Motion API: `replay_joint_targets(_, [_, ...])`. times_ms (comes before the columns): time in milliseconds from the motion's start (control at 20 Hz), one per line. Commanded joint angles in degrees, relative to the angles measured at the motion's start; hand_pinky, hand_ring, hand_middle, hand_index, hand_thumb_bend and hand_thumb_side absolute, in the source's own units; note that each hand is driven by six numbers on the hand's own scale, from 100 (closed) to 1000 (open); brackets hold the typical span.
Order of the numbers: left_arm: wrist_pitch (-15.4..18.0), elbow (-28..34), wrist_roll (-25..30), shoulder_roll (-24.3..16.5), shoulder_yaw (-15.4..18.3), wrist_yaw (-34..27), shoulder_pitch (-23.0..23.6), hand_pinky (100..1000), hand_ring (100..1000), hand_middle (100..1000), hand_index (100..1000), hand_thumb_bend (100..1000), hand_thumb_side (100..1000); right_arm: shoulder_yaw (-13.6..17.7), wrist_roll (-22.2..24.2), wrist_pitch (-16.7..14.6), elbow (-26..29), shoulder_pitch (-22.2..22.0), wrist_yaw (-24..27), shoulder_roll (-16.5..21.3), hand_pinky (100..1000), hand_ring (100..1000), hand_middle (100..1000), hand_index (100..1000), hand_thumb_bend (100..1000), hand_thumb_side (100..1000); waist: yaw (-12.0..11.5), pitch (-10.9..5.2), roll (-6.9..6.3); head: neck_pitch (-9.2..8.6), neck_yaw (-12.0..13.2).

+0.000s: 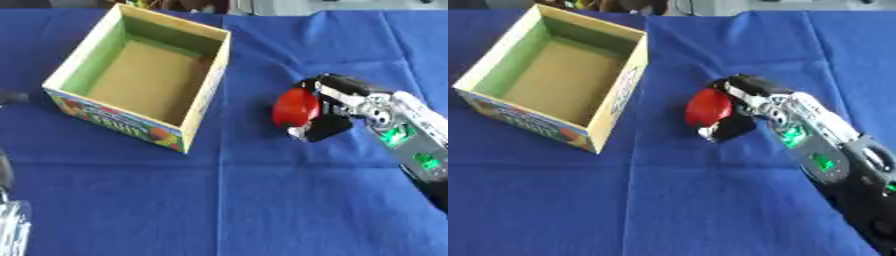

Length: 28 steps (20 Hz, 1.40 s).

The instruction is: Pick up objects on the table and place them in the box.

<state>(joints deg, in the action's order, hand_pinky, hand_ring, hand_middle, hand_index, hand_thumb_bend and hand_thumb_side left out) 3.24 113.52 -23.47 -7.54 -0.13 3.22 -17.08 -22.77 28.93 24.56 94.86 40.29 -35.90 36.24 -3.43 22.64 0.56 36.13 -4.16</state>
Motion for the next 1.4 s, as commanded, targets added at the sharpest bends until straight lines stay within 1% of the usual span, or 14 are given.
replay_joint_targets(50, [-0.1,1.1,0.2,-0.6,0.0,0.0,-0.1,546,909,822,598,100,892,1.4,-1.9,0.7,2.4,0.9,1.7,2.2,407,448,453,657,100,344,0.1,-1.21,-0.03,-0.47,0.2])
replay_joint_targets(100, [-0.2,1.1,0.2,-0.6,0.0,0.0,-0.1,546,909,822,598,100,892,1.5,-2.3,1.0,2.7,1.1,2.0,2.4,402,446,452,655,100,334,0.1,-1.23,-0.02,-0.50,0.2])
replay_joint_targets(150, [-0.2,1.1,0.2,-0.6,0.0,0.0,-0.1,546,909,823,598,100,892,1.6,-2.7,1.2,3.1,1.2,2.4,2.6,387,438,445,648,100,366,0.1,-1.26,-0.02,-0.51,0.2])
replay_joint_targets(200, [-0.2,1.1,0.3,-0.6,0.0,0.0,-0.1,546,909,823,598,100,892,1.8,-3.0,1.3,3.5,1.4,2.7,2.8,383,436,443,646,100,313,0.1,-1.28,-0.02,-0.50,0.2])
replay_joint_targets(250, [-0.3,1.1,0.3,-0.7,0.0,0.0,0.0,546,909,823,598,100,892,1.9,-3.3,1.5,3.9,1.5,3.0,3.0,363,427,435,636,100,351,0.1,-1.30,-0.01,-0.49,0.3])
replay_joint_targets(300, [-0.3,1.1,0.3,-0.7,0.0,0.0,0.0,546,909,823,598,100,892,2.1,-3.6,1.7,4.4,1.7,3.4,3.2,355,424,431,633,100,286,0.1,-1.31,0.01,-0.46,0.3])
replay_joint_targets(550, [-0.4,1.1,0.3,-0.7,0.0,0.0,0.1,546,909,823,597,100,893,3.2,-4.7,3.0,6.7,3.0,5.1,4.2,314,407,410,608,100,233,0.1,-1.32,0.05,-0.33,0.3])
replay_joint_targets(750, [-0.4,1.1,0.3,-0.9,0.0,0.0,0.2,547,910,824,596,100,894,3.8,-5.0,3.4,8.3,5.6,5.9,5.5,303,400,398,596,100,218,-0.1,-1.46,0.25,-0.04,0.2])
replay_joint_targets(900, [-0.5,1.1,0.4,-1.1,-0.1,0.0,0.3,547,910,824,597,100,894,3.8,-4.3,3.7,8.7,9.6,6.8,6.6,306,402,400,597,100,216,-0.4,-1.69,0.48,0.22,-0.1])
replay_joint_targets(1050, [-0.5,1.1,0.5,-1.3,-0.2,0.0,0.5,548,910,824,596,100,894,3.2,-3.0,4.0,7.7,14.5,7.8,6.3,305,400,398,594,100,206,-0.8,-1.85,0.76,0.36,-0.6])
replay_joint_targets(1200, [-0.6,1.1,0.7,-1.4,-0.3,-0.1,0.5,548,911,823,596,100,894,2.6,-2.3,4.2,5.5,19.2,7.8,4.2,302,398,396,594,100,209,-1.4,-1.81,0.98,0.40,-1.3])
replay_joint_targets(1400, [-0.5,1.1,0.9,-1.5,-0.5,-0.3,0.2,548,911,823,596,100,894,1.9,-2.3,3.8,0.2,25.2,6.2,-0.7,300,396,394,593,100,214,-2.6,-1.48,1.23,0.12,-2.5])
